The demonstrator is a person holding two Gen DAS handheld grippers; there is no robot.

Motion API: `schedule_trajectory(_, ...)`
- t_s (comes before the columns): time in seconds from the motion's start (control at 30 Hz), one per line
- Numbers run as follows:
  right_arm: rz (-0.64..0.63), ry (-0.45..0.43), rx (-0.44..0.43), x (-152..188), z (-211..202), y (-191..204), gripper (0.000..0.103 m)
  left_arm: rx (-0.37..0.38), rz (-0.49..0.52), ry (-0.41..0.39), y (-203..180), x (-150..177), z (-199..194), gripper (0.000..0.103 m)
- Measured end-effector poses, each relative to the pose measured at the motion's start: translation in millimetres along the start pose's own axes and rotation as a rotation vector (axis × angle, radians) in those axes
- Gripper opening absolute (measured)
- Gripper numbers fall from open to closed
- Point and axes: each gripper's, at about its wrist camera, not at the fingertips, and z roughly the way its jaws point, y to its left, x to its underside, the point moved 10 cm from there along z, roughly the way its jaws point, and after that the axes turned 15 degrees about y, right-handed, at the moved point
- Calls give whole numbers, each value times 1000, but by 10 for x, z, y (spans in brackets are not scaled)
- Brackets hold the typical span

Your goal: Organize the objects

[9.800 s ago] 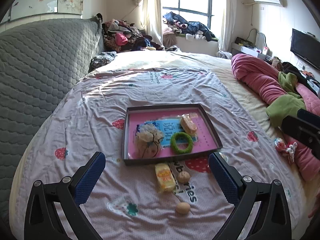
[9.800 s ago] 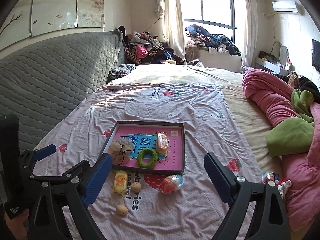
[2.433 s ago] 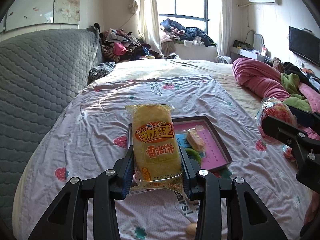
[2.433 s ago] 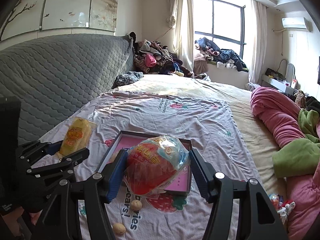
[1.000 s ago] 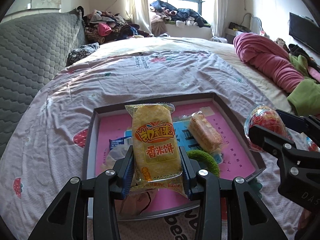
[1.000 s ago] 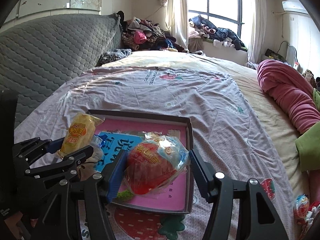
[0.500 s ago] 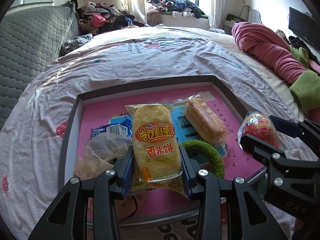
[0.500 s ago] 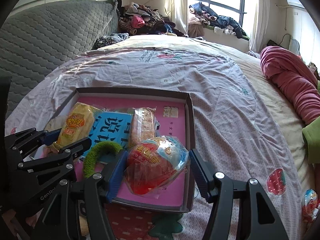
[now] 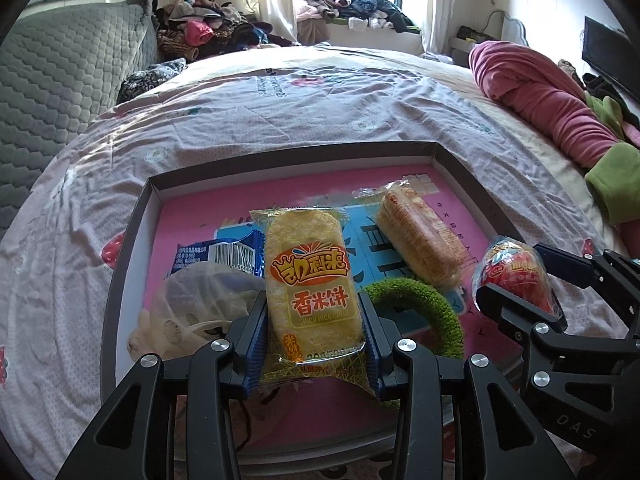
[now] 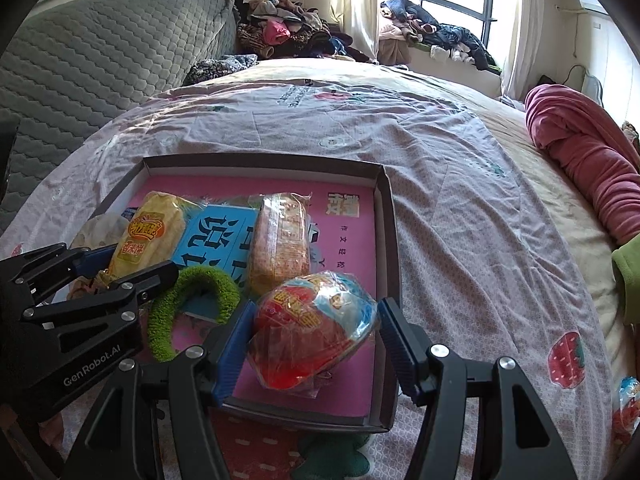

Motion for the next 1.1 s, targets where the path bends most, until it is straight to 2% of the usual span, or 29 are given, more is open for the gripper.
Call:
schedule_trajectory(0.4,1,12,10,5,87,-4,63,5,-2,23,35,-9,50,45)
schedule_trajectory(0.47,-1,14,13,2,85,3,64,3,-5,19,38,-11,31,50)
schedule_trajectory(0.53,-3,19,14,4,90,4,64,1,1,27,40,-7,36,62)
schedule_trajectory(0.67,-5,24,14,2,74,11,64,12,-1,33,48,14,25,64)
schedule_trajectory(0.8,-1,26,10,15,49,11,64,26,-5,39,51,30,8,71)
schedule_trajectory(1.1,6,22,3,43,-48,-4,65,61,-30,28,84,65,-175,75)
